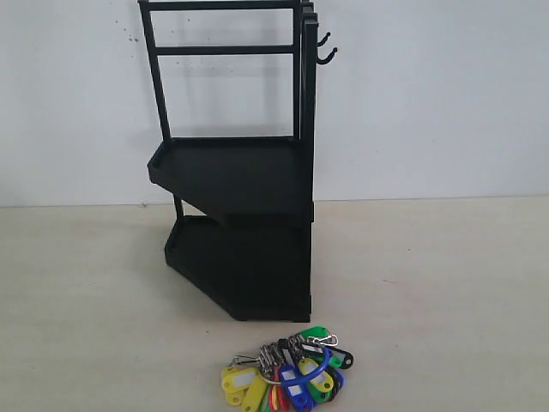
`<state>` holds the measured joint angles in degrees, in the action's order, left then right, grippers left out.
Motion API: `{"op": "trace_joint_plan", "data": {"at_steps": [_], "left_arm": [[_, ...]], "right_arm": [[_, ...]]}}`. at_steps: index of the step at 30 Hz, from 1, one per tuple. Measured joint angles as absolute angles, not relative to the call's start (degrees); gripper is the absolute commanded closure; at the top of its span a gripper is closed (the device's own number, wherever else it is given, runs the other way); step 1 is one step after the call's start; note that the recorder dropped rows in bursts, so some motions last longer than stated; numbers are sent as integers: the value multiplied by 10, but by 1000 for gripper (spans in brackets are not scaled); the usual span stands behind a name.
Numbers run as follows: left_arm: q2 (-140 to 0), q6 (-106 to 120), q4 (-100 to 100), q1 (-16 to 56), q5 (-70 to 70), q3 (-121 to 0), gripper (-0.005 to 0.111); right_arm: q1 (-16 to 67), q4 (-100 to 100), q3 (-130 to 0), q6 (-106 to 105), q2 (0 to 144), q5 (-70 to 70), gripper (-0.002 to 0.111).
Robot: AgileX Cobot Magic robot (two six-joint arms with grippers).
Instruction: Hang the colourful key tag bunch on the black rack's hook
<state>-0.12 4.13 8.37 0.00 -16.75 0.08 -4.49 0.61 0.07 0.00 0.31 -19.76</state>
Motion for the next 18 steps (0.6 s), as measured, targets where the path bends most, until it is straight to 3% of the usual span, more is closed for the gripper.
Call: {"op": "trace_joint_plan", "data": {"at_steps": [9,18], "left_arm": [[-1,41,84,0,-167,1,102],[-1,41,84,0,-167,1,102]], "right_arm": [[-45,0,1,-4,3,-176,108],[-45,-4,1,-8,3,44,108]]}}
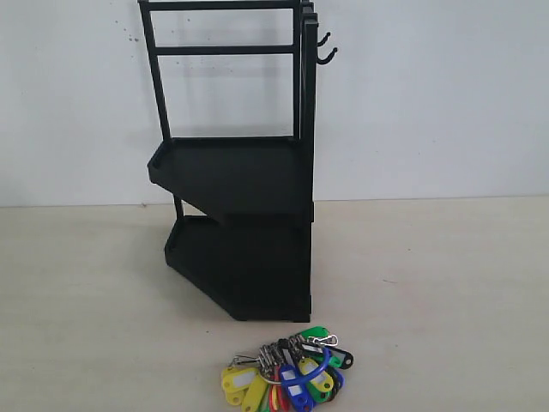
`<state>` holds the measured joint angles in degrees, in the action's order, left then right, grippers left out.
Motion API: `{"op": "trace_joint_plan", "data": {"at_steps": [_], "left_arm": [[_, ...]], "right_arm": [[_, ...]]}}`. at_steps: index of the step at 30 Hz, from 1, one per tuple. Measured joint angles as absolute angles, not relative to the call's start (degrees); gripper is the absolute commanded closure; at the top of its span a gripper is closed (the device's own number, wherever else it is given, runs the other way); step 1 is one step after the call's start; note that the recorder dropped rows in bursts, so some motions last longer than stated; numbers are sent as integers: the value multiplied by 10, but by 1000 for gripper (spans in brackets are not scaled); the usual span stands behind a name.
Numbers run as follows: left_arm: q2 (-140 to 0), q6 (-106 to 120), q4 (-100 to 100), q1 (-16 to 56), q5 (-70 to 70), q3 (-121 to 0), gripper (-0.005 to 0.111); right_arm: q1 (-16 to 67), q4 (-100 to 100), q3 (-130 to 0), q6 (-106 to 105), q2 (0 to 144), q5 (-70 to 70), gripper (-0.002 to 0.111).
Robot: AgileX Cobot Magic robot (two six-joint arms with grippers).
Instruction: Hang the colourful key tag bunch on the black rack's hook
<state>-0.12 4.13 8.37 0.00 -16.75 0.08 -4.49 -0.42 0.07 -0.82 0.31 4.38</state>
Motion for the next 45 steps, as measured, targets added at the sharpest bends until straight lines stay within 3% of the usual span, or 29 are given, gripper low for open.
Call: {"op": "trace_joint_plan", "data": {"at_steps": [5,16,31,45], "left_arm": [[-1,41,84,0,-167,1,102],[-1,41,84,0,-167,1,102],[-1,41,84,0,-167,1,102],[-1,41,84,0,-167,1,102]], "right_arm": [[-45,32,-19,20,3,119,108],[-45,34,-217,-55,99,-143,108],[-45,41,-227,-48,128,-79,108],[-10,392,-284,-187,337,-200,108]]}}
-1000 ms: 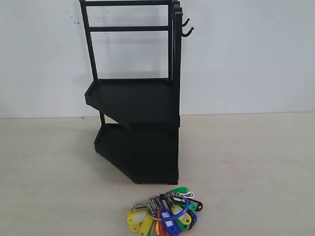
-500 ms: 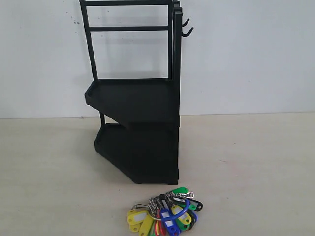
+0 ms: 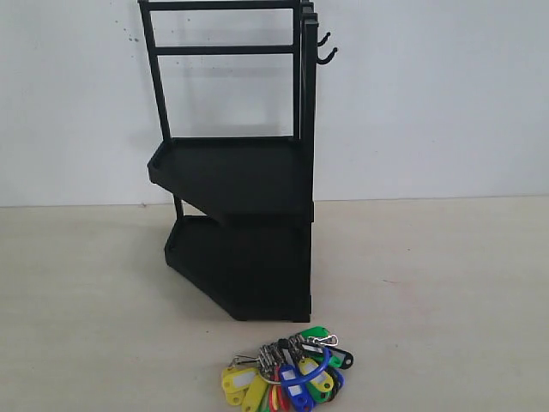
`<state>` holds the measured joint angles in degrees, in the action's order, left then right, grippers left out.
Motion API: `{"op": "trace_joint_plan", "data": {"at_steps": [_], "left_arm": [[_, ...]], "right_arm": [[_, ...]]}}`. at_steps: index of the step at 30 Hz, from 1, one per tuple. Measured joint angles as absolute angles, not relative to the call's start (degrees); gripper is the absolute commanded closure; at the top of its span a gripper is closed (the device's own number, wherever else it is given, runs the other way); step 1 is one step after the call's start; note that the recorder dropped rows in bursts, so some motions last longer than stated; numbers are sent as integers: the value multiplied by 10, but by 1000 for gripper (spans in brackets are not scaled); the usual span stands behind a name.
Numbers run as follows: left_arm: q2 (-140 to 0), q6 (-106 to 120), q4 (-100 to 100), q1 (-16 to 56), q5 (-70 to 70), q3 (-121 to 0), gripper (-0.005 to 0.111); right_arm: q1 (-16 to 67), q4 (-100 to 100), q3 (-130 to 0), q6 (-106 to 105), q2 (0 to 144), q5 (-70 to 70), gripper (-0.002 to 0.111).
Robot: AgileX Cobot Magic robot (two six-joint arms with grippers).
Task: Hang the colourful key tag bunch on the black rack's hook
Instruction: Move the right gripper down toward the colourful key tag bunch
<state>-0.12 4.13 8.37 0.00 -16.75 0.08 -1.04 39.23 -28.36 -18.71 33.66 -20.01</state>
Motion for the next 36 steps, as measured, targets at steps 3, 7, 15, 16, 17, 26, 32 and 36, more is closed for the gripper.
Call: {"op": "trace_joint_plan", "data": {"at_steps": [3,7,15,16,17,26,32,36], "left_arm": [[-1,41,84,0,-167,1,102],[-1,41,84,0,-167,1,102],[-1,41,84,0,-167,1,102],[-1,41,84,0,-167,1,102],[-1,41,84,0,-167,1,102],[-1,41,84,0,-167,1,102],[-1,41,84,0,-167,1,102],[-1,41,84,0,-167,1,102]], "right_arm": [[28,473,-284,-259,386,-218,108],[87,534,-284,-293,452,-218,108],[207,663,-284,-293,577,-163,108],[217,675,-284,-285,592,-155,108],[226,686,-284,-277,608,-147,108],[245,725,-284,-176,733,-99,108],[245,746,-289,-155,783,-85,106],[245,759,-322,-153,811,-103,89]]}}
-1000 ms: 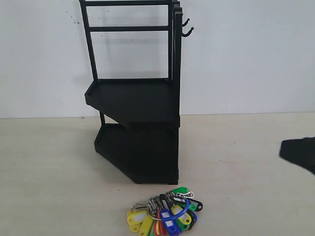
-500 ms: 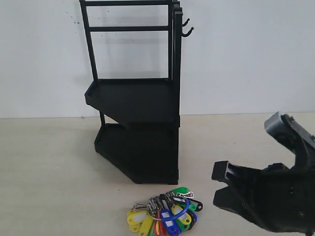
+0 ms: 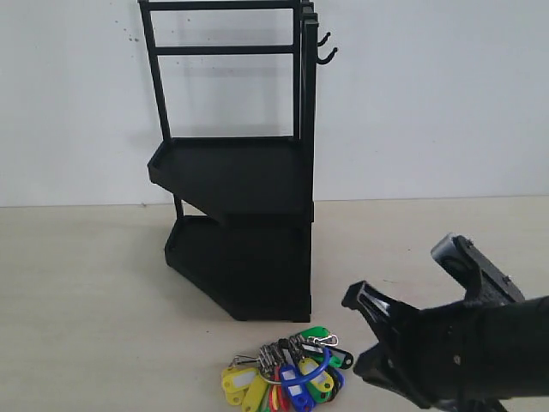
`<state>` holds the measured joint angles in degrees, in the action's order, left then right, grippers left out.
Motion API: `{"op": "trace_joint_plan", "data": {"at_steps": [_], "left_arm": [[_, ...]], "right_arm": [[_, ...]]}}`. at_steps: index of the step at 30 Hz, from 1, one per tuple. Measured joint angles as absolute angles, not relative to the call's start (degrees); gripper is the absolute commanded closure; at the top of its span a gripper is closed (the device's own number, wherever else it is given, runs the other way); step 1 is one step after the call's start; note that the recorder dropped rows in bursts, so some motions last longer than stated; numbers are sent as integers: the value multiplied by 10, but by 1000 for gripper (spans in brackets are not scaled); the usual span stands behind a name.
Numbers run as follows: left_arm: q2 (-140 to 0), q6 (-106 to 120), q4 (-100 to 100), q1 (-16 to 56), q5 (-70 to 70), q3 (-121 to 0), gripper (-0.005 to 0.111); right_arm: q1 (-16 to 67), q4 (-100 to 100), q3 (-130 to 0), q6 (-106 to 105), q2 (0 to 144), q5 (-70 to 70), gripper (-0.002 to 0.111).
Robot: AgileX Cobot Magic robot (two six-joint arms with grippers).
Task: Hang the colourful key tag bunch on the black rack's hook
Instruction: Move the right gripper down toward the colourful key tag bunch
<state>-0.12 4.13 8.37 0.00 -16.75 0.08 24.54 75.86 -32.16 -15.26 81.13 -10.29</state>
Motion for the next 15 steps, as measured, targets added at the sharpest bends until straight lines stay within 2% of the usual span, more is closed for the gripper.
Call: {"op": "trace_joint_plan", "data": {"at_steps": [2,4,15], "left_arm": [[-1,41,84,0,-167,1,102],[-1,41,84,0,-167,1,102],[-1,41,84,0,-167,1,102]], "right_arm": [[245,760,-348,-151,827,-112,75],[245,761,-372,-151,842,-124,66],[245,768,-436,-84,957,-177,65]]}}
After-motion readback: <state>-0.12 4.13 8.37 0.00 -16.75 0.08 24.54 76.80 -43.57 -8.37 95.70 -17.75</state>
